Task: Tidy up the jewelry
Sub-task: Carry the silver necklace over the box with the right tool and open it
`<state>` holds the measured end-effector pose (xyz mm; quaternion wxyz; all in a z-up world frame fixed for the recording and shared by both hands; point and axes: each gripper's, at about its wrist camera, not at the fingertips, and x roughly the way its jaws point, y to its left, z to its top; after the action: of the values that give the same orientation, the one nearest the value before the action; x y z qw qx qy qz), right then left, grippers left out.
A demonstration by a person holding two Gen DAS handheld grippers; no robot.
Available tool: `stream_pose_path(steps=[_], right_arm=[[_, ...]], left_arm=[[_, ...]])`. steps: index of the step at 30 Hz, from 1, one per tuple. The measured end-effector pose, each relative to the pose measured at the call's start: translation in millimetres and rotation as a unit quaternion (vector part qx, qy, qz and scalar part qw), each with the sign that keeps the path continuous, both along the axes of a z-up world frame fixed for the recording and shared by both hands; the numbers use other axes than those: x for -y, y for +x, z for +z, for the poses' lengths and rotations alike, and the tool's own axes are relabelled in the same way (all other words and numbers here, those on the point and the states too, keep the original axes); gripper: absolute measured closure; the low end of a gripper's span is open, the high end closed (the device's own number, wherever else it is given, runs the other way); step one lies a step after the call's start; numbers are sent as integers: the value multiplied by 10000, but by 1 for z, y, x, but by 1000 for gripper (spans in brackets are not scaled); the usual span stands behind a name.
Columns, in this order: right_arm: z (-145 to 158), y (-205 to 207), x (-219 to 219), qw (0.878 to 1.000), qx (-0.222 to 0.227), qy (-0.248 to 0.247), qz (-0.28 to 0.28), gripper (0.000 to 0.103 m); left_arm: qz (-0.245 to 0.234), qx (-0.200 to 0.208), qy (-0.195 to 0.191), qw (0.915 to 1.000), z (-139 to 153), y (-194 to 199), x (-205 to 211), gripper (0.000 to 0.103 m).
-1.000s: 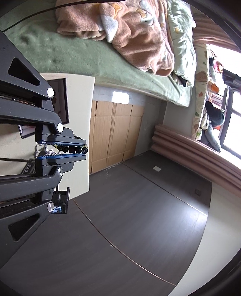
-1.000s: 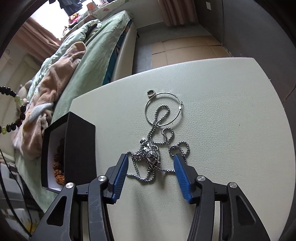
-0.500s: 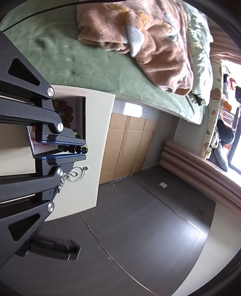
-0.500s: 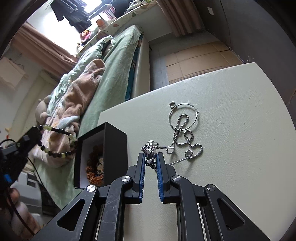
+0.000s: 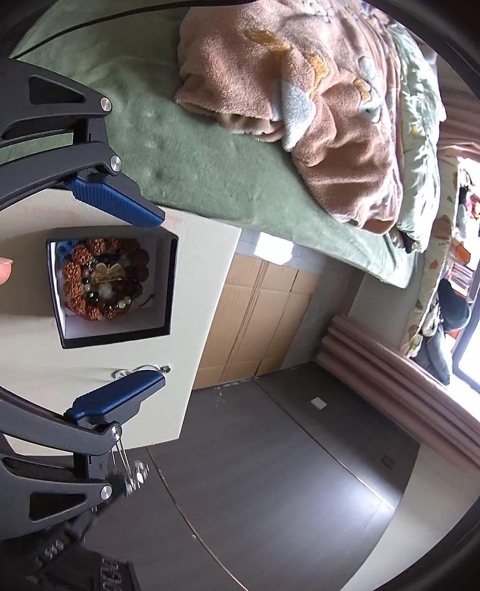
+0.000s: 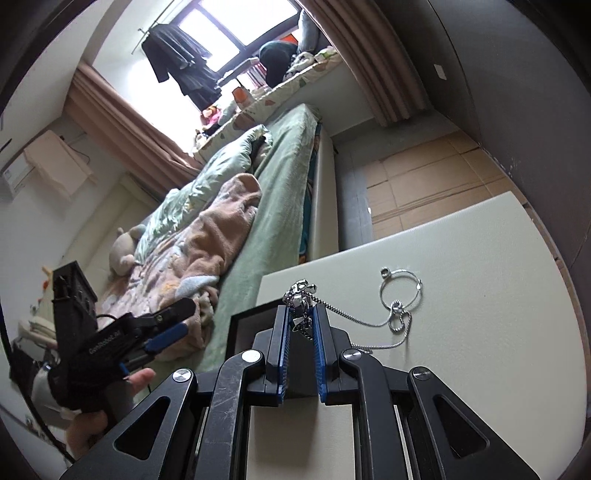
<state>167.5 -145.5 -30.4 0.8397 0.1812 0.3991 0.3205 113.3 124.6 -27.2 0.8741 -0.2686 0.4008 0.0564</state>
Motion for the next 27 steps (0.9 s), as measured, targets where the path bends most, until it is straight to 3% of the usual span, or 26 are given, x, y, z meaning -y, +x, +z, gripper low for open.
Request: stream_pose_path(steps=[13,20,27], right_arm=[[77,-25,-9,9960,822,331,79,89],[118,-35,-28,9918,1219,324,227,90],[137,-34,-55,9888,1420,248,389,89]], left_arm=[[173,86,-61,9998,3,0,-14,22],[247,299,-83,9992,7,-5,-22,0],[596,613,-286,9959,10,-17,-44,0]])
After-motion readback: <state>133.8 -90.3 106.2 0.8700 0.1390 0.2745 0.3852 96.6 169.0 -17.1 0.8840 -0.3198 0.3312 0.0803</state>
